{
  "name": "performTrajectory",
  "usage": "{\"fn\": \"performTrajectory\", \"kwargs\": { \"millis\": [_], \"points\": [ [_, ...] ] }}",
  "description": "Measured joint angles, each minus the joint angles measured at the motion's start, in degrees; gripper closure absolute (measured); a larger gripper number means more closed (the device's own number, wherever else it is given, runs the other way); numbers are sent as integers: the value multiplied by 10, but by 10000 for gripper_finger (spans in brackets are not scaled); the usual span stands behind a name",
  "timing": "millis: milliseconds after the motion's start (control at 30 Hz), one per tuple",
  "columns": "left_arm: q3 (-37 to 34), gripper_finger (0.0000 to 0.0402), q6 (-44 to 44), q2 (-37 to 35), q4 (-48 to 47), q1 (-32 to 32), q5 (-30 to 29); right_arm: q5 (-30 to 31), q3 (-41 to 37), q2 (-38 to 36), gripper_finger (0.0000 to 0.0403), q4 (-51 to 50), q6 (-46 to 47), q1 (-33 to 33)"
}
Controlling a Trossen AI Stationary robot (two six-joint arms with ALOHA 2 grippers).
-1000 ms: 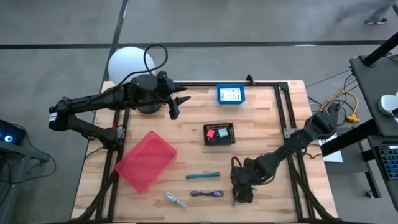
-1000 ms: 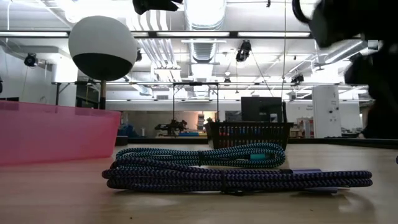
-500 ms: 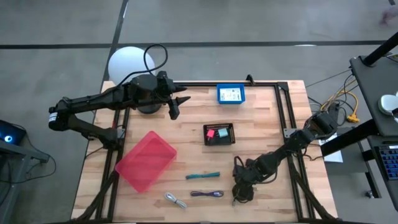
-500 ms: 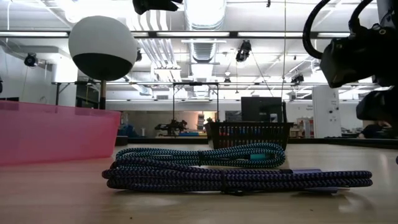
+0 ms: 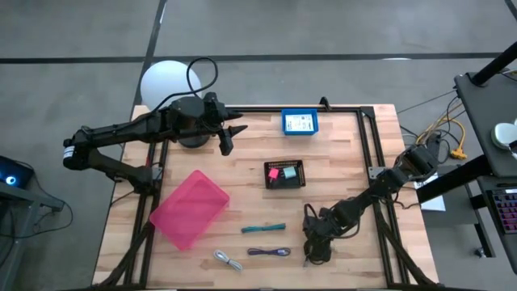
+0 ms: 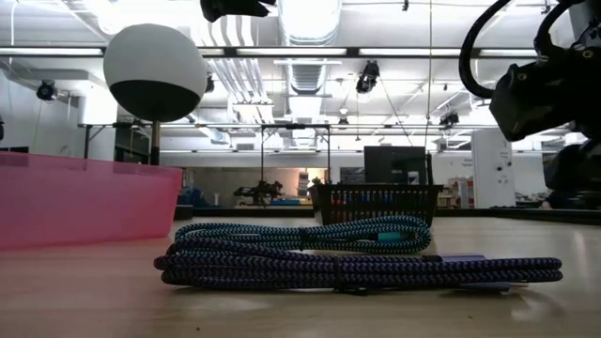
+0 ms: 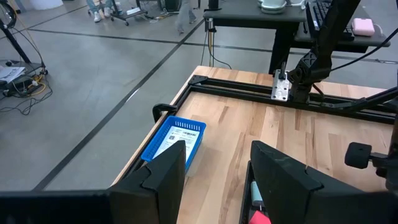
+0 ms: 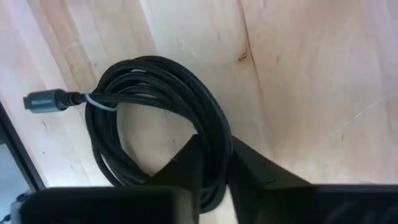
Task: Pick and place items into bin
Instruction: Put the black charger cable into the pink bin
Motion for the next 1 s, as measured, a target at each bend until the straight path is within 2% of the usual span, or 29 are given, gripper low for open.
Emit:
{"fn": "performTrajectory", "kwargs": {
  "millis": [67, 300, 433, 600, 867, 1000],
  "points": [
    [0, 235, 0, 0, 0, 0, 0, -5, 0, 0, 381, 0, 2, 0],
    [0, 235, 0, 0, 0, 0, 0, -10, -1, -14, 386, 18, 6, 0],
    [0, 235, 0, 0, 0, 0, 0, 21, -1, -45, 388, 26, 12, 0],
    [0, 235, -2, 0, 0, 0, 0, 118, -1, -99, 388, 24, 25, 0],
    [0, 235, -3, 0, 0, 0, 0, 323, -13, -189, 389, 35, 51, -2],
    [0, 235, -5, 0, 0, 0, 0, 419, -31, -227, 389, 73, 49, -2]
  ]
}}
